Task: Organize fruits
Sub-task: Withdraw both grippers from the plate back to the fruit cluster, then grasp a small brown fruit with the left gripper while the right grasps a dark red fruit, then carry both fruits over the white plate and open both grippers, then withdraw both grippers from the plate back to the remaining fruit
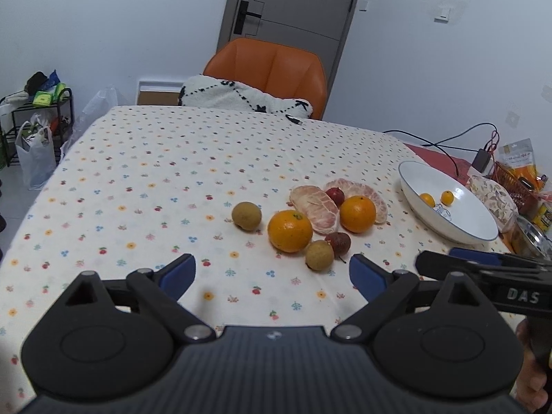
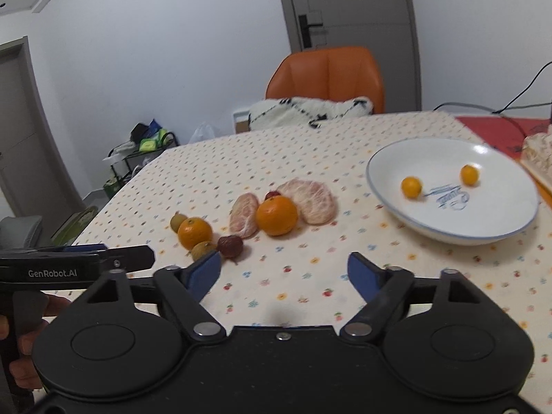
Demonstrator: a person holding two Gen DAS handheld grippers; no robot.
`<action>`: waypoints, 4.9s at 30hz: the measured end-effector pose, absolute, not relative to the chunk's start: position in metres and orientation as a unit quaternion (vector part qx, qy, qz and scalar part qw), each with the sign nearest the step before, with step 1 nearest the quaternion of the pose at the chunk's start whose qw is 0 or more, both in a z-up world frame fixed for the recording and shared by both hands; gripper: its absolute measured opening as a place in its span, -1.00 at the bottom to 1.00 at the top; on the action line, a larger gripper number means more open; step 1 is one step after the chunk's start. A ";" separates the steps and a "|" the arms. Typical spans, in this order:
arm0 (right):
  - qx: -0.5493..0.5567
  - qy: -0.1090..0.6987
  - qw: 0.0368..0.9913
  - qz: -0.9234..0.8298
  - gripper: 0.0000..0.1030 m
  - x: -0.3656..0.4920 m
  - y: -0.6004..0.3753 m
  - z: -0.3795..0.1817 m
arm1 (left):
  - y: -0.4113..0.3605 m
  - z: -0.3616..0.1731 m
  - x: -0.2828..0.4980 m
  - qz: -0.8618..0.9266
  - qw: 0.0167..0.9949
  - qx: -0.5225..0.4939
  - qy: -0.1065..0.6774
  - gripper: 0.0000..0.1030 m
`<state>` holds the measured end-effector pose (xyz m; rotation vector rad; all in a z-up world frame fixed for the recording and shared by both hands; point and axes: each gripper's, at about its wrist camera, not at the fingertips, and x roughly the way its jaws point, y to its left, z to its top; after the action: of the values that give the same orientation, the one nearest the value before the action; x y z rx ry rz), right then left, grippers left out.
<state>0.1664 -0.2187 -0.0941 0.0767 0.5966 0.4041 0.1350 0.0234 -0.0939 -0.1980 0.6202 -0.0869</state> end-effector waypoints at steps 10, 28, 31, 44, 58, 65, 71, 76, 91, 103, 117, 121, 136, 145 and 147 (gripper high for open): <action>0.057 0.323 0.916 0.231 -0.06 0.191 -0.204 -0.106 | 0.020 -0.104 0.149 -0.057 0.940 -0.108 0.319 0.21; 0.069 0.345 0.895 0.274 -0.28 0.225 -0.175 -0.119 | 0.020 -0.112 0.163 -0.060 0.934 -0.110 0.334 0.09; 0.078 0.343 0.893 0.281 -0.37 0.230 -0.175 -0.121 | 0.019 -0.112 0.165 -0.060 0.934 -0.110 0.336 0.09; 0.096 0.338 0.899 0.262 -0.56 0.221 -0.204 -0.119 | -0.003 -0.111 0.171 -0.076 0.934 -0.101 0.333 -0.01; 0.110 0.320 0.912 0.231 -0.56 0.203 -0.243 -0.113 | -0.028 -0.104 0.181 -0.070 0.938 -0.090 0.328 -0.58; 0.120 0.300 0.921 0.217 -0.56 0.199 -0.265 -0.103 | -0.047 -0.090 0.179 -0.086 0.942 -0.079 0.314 -0.58; 0.127 0.285 0.929 0.200 -0.56 0.194 -0.284 -0.097 | -0.066 -0.082 0.182 -0.100 0.945 -0.071 0.304 -0.58; 0.133 0.274 0.934 0.186 -0.56 0.190 -0.301 -0.092 | -0.082 -0.076 0.188 -0.114 0.945 -0.064 0.299 -0.58; 0.142 0.256 0.947 0.130 -0.56 0.193 -0.353 -0.091 | -0.141 -0.068 0.214 -0.157 0.942 -0.043 0.292 -0.58; 0.134 0.249 0.954 0.103 -0.56 0.203 -0.379 -0.101 | -0.189 -0.075 0.237 -0.179 0.936 -0.028 0.302 -0.58; 0.130 0.248 0.955 0.092 -0.56 0.208 -0.387 -0.101 | -0.199 -0.080 0.248 -0.191 0.933 -0.033 0.304 -0.50; 0.128 0.244 0.957 0.094 -0.56 0.209 -0.384 -0.099 | -0.188 -0.077 0.247 -0.179 0.934 -0.039 0.307 -0.38; 0.119 0.231 0.961 0.093 0.13 0.201 -0.362 -0.093 | -0.112 -0.060 0.208 -0.093 0.958 -0.068 0.263 0.82; 0.107 0.231 0.961 0.108 0.55 0.187 -0.336 -0.088 | -0.078 -0.059 0.186 -0.074 0.959 -0.063 0.266 0.88; 0.102 0.231 0.961 0.110 0.65 0.185 -0.330 -0.086 | -0.070 -0.058 0.179 -0.074 0.959 -0.063 0.265 0.88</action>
<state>0.1845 -0.3304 -0.0863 0.2074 0.4682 0.2222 0.1794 -0.0705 -0.0582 -0.1276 0.5377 -0.1494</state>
